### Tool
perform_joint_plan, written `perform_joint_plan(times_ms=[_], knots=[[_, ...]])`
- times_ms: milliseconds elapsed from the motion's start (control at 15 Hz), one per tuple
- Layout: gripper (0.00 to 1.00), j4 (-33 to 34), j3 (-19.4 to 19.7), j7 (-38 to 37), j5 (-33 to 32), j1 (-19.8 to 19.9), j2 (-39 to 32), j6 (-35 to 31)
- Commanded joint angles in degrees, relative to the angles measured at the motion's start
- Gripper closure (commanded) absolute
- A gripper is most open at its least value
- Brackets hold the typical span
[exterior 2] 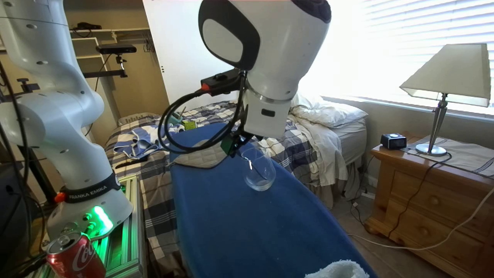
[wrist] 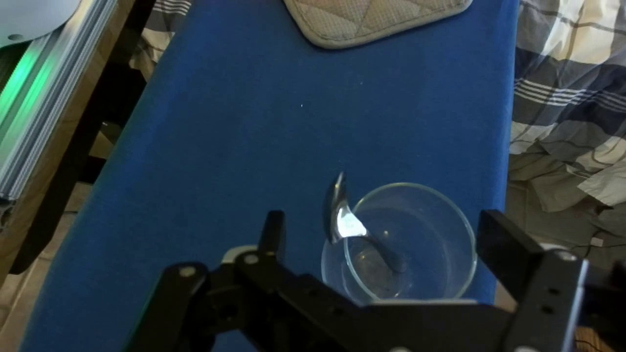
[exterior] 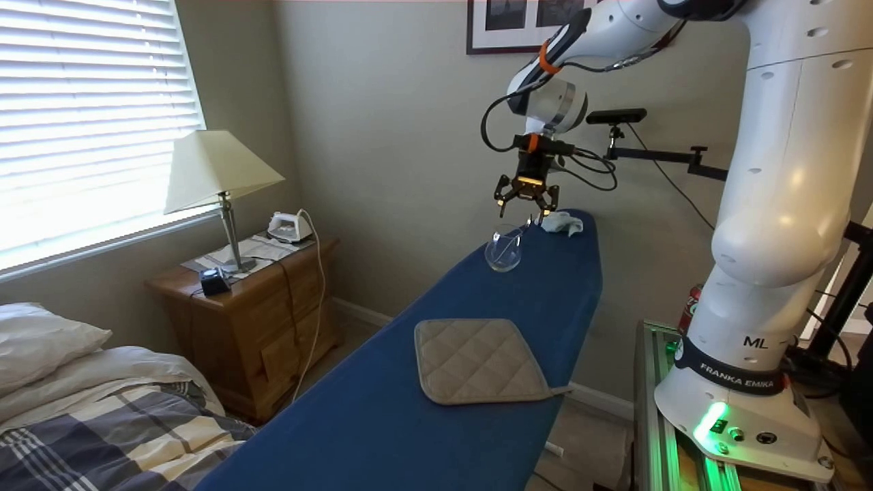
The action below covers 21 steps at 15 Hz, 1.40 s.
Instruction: Remove the silver spoon from the glass cup.
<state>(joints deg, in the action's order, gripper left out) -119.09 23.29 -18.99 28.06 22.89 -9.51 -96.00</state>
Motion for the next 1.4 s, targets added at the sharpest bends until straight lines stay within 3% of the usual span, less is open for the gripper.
perform_joint_plan(times_ms=[0, 333, 533, 1333], knots=[[0.16, 0.4, 0.0, -0.8, 0.0, 0.6, -1.2, 2.3], [0.48, 0.7, 0.0, -0.9, 0.2, 0.6, -2.3, 3.0], [0.57, 0.7, 0.0, -0.7, 0.4, 0.7, -2.6, 2.9], [0.70, 0.8, -0.1, -0.4, 0.8, 0.6, -2.4, 2.8]])
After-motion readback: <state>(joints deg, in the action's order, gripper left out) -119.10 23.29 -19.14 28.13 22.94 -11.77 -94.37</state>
